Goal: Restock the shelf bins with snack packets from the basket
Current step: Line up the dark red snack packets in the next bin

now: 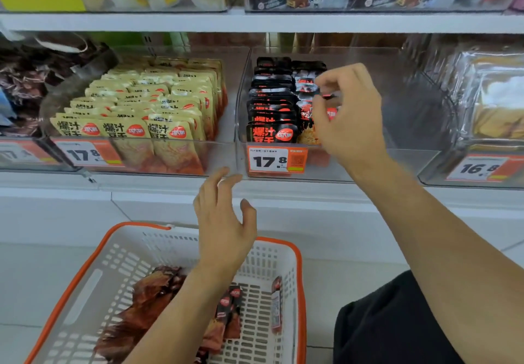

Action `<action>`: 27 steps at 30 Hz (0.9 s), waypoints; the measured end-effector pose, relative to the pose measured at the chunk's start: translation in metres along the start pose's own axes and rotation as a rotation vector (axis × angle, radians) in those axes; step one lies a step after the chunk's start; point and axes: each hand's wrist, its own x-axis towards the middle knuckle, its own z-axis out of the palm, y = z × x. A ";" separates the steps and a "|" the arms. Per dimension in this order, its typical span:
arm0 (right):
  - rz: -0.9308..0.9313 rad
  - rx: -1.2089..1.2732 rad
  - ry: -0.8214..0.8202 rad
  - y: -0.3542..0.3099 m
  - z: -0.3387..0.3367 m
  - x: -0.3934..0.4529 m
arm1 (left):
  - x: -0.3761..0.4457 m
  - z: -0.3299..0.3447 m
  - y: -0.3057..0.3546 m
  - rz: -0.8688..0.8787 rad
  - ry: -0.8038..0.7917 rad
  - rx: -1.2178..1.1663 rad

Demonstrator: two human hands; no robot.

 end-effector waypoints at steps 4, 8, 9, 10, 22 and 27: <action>-0.223 0.152 -0.272 -0.057 0.035 -0.047 | -0.064 -0.002 -0.075 -0.226 -0.260 0.148; -0.207 0.074 -1.059 -0.068 0.100 -0.131 | -0.131 -0.009 -0.136 -0.600 -0.701 0.379; -0.185 0.028 -1.217 -0.066 0.118 -0.152 | -0.144 -0.011 -0.146 -0.671 -0.829 0.447; -0.124 0.019 -1.337 -0.066 0.137 -0.175 | -0.161 -0.016 -0.155 -0.724 -0.935 0.485; 1.110 -0.007 -1.229 -0.030 0.221 -0.361 | -0.218 -0.047 -0.216 -0.816 -1.294 0.434; 1.230 -0.150 -1.097 -0.028 0.256 -0.377 | -0.216 -0.049 -0.222 -0.807 -1.373 0.422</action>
